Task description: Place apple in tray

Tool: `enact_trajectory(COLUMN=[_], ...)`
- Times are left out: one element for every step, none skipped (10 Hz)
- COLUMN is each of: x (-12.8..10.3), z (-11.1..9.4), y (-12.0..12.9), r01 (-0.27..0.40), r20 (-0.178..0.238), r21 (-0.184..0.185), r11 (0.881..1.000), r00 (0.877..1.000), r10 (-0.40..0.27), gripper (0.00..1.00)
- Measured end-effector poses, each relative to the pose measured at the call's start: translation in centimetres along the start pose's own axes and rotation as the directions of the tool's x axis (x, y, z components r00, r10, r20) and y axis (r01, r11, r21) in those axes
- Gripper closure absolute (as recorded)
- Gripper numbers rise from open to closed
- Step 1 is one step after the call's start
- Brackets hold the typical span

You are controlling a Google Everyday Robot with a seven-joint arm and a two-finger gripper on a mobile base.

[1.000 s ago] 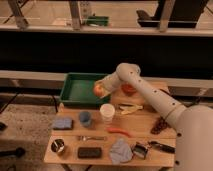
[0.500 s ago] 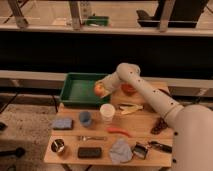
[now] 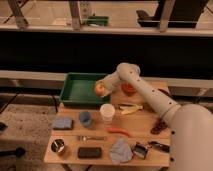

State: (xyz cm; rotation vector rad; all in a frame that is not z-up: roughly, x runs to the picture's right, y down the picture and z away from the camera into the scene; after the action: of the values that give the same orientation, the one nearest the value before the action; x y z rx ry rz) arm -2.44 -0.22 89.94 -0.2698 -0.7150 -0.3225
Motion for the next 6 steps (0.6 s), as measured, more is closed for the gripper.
enact_trajectory(x=[0.0, -0.2, -0.7, -1.3, -2.3, -2.6], z=[0.0, 0.0, 0.4, 0.9, 1.8, 2.4], y=[-0.1, -0.5, -1.2, -1.9, -3.4, -4.2], r01=[0.003, 0.018, 0.042, 0.064, 0.104, 0.126], r20=[0.001, 0.008, 0.019, 0.031, 0.054, 0.07], r21=[0.0, -0.001, -0.004, -0.005, -0.007, -0.008], r11=[1.0, 1.0, 0.999, 0.998, 0.995, 0.992], r00=[1.0, 1.0, 0.999, 0.997, 0.993, 0.99], r10=[-0.003, -0.018, -0.042, -0.064, -0.103, -0.126], gripper=[1.0, 1.0, 1.0, 1.0, 1.0, 1.0])
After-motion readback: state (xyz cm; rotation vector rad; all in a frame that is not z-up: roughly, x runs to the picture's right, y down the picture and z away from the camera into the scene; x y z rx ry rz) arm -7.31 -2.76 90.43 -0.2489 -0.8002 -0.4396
